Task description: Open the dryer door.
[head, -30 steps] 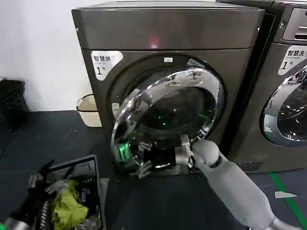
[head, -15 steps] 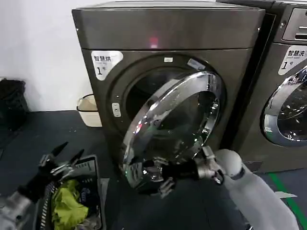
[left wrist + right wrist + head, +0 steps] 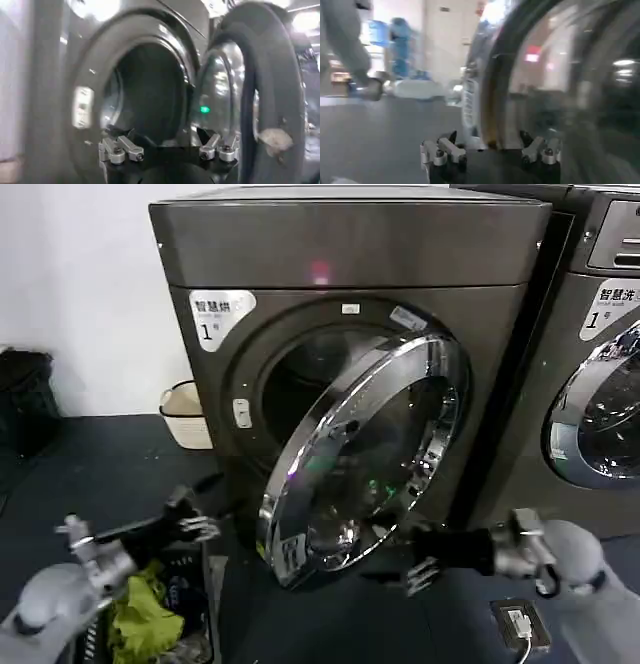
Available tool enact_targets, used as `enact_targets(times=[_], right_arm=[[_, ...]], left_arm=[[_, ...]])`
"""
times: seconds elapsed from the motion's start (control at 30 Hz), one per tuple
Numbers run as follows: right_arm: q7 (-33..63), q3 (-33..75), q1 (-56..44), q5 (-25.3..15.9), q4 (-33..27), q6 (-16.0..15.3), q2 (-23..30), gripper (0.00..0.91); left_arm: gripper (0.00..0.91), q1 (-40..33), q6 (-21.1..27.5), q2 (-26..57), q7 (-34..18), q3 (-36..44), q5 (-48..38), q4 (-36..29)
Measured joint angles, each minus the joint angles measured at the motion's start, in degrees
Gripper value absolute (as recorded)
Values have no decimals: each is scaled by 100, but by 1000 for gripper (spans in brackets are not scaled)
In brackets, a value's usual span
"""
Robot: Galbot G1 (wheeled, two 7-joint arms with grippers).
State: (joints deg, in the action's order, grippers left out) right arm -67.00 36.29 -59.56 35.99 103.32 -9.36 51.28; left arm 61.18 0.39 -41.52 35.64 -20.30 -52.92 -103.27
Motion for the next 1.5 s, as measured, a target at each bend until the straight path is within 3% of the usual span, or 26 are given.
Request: enact_targets(times=[0.23, 0.4, 0.73, 0.93, 1.17, 1.5], right_arm=[[388, 1506, -776, -351, -95, 293, 417, 907], [1002, 2341, -1094, -321, 56, 295, 749, 907], [3263, 4050, -1592, -296, 609, -40, 1212, 907], [4425, 5249, -1944, -328, 703, 152, 1229, 907], [5271, 6597, -2461, -465, 485, -11, 1091, 907], [5315, 7699, -3100, -500, 677, -38, 1185, 907]], left_arm=[[907, -696, -163, -210, -16, 981, 179, 145], [907, -1081, -193, -359, 60, 1553, 118, 211], [907, -1979, -189, -500, 14, 2824, 116, 48], [907, -2515, -173, -726, -182, 3720, 90, -4], [907, -3204, -84, -1169, -428, 4701, 12, 110], [907, -3938, -296, -2067, -900, 5558, 286, 527]])
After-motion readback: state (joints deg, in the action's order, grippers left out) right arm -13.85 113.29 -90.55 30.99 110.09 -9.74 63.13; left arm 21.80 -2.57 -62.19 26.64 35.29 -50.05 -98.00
